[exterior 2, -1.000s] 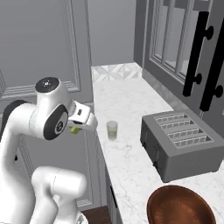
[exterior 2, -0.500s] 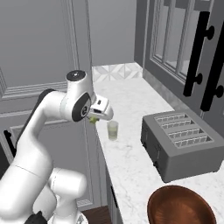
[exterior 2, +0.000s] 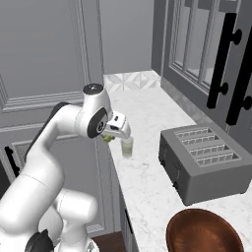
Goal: Grab a lemon wedge from the fridge and one ice cube from the ice bowl, and put them in the glass of lemonade.
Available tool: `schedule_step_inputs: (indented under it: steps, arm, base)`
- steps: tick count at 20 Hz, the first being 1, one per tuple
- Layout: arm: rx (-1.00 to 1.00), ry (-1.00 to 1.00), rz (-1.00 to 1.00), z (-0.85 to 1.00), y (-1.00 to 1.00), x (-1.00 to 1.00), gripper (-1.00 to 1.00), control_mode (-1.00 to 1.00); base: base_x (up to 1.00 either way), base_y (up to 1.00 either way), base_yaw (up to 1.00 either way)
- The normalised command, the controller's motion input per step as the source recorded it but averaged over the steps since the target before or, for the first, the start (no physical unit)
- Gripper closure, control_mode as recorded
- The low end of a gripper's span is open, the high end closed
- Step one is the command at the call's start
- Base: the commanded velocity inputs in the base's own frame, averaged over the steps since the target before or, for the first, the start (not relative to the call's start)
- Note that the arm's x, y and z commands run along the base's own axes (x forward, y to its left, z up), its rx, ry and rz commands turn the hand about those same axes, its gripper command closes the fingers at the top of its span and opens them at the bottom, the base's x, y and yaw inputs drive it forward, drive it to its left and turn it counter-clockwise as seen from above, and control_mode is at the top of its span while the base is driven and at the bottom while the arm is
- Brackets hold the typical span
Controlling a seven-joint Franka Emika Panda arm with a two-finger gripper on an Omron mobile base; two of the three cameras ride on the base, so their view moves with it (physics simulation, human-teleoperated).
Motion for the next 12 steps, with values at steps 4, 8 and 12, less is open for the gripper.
schedule_step_inputs:
  steps: [4, 8, 12]
  arm:
    - [0.0, 0.0, 0.0, -0.2, 0.0, 0.2, 1.0, -1.0]
    - [0.0, 0.02, 0.0, 0.0, 0.0, 0.66, 1.0, -1.0]
    - [0.0, 0.07, 0.0, 0.0, 0.0, 0.88, 1.0, -1.0]
  base:
    - [0.0, 0.0, 0.0]
    - [0.0, 0.0, 0.0]
    - [0.0, 0.0, 0.0]
